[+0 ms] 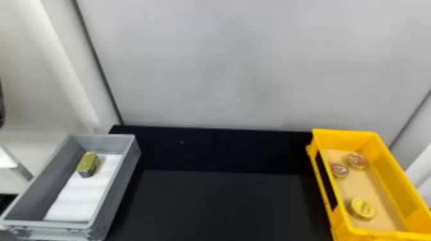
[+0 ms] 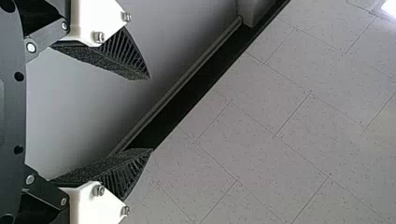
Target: Pick up the round yellow can and place it in the yellow rectangular box
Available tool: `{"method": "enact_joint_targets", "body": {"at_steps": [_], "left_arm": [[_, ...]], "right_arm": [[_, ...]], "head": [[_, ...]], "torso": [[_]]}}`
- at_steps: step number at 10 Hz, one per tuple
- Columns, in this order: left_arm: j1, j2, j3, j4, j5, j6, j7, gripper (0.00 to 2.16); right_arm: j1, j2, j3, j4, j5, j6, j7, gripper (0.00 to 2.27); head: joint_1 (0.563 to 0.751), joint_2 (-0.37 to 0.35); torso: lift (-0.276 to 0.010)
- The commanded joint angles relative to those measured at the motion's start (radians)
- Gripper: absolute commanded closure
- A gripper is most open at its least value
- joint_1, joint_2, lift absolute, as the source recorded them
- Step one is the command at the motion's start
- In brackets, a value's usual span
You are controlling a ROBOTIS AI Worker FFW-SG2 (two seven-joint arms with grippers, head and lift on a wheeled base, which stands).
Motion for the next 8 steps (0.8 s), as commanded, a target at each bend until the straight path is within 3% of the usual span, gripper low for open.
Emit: {"method": "enact_joint_targets", "body": {"at_steps": [1, 8], "left_arm": [[0.001, 0.0, 0.001, 0.002, 0.0, 0.001, 0.0, 0.14], [0.004, 0.0, 0.001, 0.003, 0.0, 0.001, 0.002, 0.14]], "right_arm": [[0.001, -0.005, 0.01, 0.003, 0.0, 0.01, 0.002, 0.33], [-0.004, -0.011, 0.016, 0.007, 0.0, 0.022, 0.002, 0.35]], "head": [[0.663, 0.054], [0.663, 0.054]], "torso": [[-0.01], [-0.01]]}}
